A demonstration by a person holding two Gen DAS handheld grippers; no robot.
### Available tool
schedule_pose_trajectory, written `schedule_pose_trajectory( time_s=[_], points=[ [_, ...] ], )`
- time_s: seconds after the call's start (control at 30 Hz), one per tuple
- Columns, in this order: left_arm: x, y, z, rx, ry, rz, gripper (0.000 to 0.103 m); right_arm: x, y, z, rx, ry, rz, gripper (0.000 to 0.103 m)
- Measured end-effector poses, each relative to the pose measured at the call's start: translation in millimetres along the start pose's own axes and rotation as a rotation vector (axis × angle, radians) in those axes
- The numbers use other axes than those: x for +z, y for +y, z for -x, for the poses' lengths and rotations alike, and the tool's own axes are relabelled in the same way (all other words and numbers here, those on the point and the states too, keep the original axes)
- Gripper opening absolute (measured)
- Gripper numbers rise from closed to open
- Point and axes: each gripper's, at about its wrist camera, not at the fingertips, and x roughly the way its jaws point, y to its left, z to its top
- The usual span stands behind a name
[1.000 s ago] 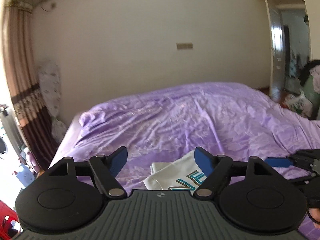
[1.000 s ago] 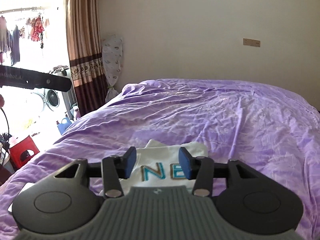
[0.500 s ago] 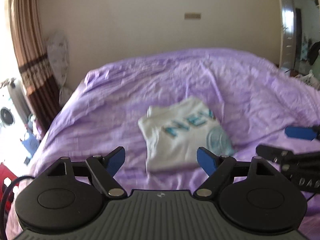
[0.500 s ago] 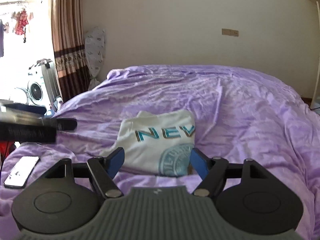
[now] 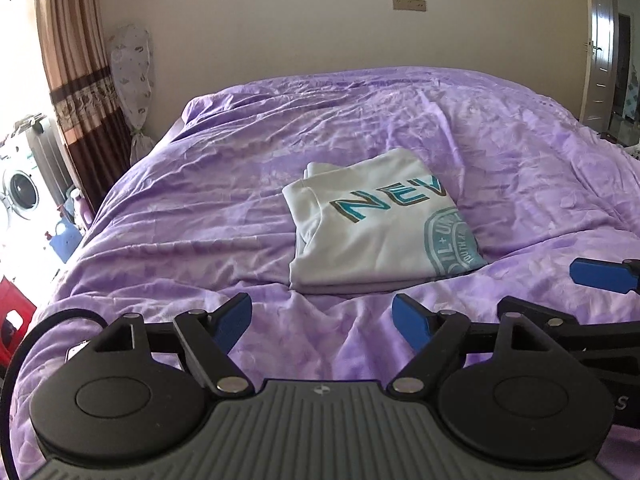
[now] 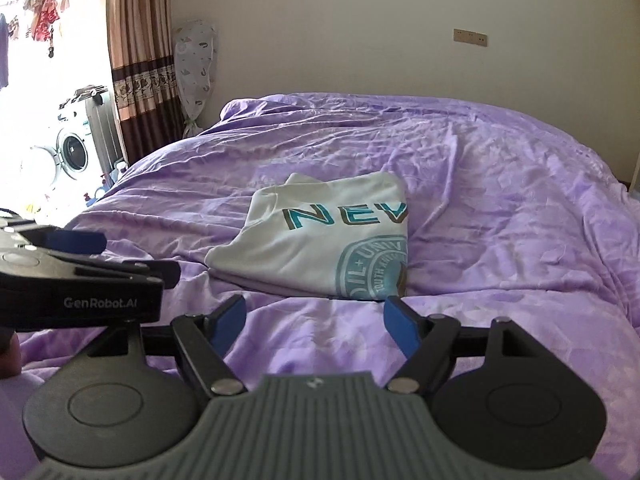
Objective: Fold small clothes
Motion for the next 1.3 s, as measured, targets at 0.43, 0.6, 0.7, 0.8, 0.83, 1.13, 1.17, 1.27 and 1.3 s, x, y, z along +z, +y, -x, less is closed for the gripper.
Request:
schedule_pose_trajectory(
  time_s=[0.43,0.6,0.7,0.8,0.83,1.13,1.17,1.27,1.3],
  points=[
    [-0.2,1.8,-0.5,0.004,0.006,0.007,0.093,-1.1,-2.4,-4.9,-0.006,0.022,-0.014,0.073],
    [0.2,2.3,-0.6,0.001,0.008,0.008,0.093,-1.2,-2.0,-4.8,-0.006,0.022,-0.015,0.073],
    [0.1,1.9,-0.4,0.003,0.007,0.009,0.093,-1.2,-1.8,-5.0,-0.005,0.022,-0.015,0.073],
    [0.1,2.3,-0.4,0.002,0.008,0.010,0.093,-1.2,-1.8,-4.7,-0.006,0.022,-0.015,0.073],
    [0.0,2.4,-0.3,0.002,0.007,0.009,0.093,-1.2,-1.7,-4.8,-0.006,0.022,-0.015,0.073],
    [-0.1,2.3,-0.2,0.002,0.007,0.008,0.093,-1.3,-1.2,-4.8,-0.006,0.022,-0.016,0.073],
    [-0.1,2.4,0.1,0.003,0.007,0.007,0.093,-1.3,-1.1,-5.0,-0.005,0.023,-0.016,0.073],
    [0.0,1.9,-0.1,0.003,0.008,0.009,0.093,-1.0,-1.1,-5.2,-0.005,0.024,-0.016,0.073],
    [-0.1,2.1,0.1,0.003,0.008,0.009,0.093,-1.1,-1.2,-5.3,-0.004,0.024,-0.015,0.073]
  ],
)
